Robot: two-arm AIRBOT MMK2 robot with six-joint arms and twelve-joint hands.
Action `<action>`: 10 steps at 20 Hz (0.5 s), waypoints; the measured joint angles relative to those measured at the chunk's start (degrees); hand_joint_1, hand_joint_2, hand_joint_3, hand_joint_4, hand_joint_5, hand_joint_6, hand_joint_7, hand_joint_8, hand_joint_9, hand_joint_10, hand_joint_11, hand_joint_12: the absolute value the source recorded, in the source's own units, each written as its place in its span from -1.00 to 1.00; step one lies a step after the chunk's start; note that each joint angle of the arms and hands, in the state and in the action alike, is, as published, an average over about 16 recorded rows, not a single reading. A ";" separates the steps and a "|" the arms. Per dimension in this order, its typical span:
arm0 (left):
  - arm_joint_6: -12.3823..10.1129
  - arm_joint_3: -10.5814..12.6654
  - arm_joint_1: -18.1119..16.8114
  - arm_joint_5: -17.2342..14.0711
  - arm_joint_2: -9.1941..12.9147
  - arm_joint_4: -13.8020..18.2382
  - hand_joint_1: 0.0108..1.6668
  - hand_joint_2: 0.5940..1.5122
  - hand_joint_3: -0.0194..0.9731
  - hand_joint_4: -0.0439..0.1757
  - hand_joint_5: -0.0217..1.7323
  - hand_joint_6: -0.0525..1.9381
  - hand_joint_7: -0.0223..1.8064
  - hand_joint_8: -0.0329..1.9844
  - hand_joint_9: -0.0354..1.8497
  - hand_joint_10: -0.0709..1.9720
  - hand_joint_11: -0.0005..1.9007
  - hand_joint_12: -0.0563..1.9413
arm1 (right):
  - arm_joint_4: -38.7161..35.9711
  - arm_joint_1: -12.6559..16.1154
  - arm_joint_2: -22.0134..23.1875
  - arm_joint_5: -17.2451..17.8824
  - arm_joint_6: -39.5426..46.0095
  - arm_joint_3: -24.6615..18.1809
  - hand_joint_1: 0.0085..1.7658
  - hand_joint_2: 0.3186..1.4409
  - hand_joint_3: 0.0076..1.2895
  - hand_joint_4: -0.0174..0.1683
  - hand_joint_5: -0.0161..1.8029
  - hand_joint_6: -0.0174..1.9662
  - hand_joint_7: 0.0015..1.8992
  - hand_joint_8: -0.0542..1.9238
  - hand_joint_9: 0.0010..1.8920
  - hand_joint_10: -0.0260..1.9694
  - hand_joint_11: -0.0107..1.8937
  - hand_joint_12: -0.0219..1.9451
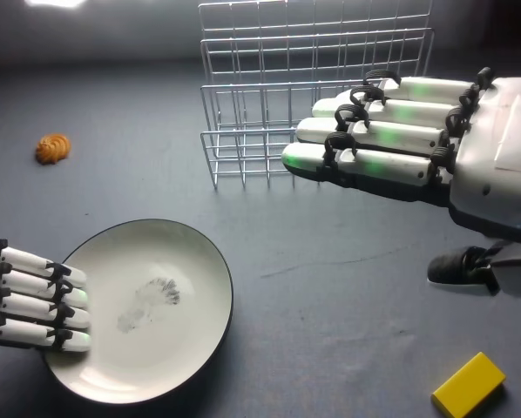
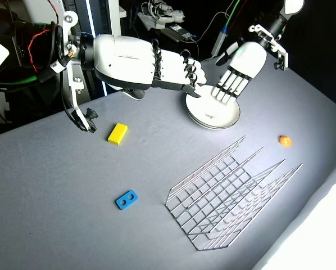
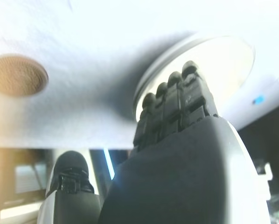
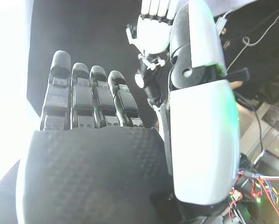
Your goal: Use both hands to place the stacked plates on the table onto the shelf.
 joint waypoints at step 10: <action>-0.53 -3.43 2.60 4.21 -0.62 -5.34 -0.99 0.14 -0.92 -0.66 -0.96 -0.97 -0.97 -0.97 -0.94 -0.92 -0.98 -0.94 | -1.83 -0.37 -1.22 -0.32 -2.22 0.43 0.34 0.14 -0.98 -0.74 -0.96 -0.96 -0.98 -0.93 -0.97 -0.97 -0.97 -0.54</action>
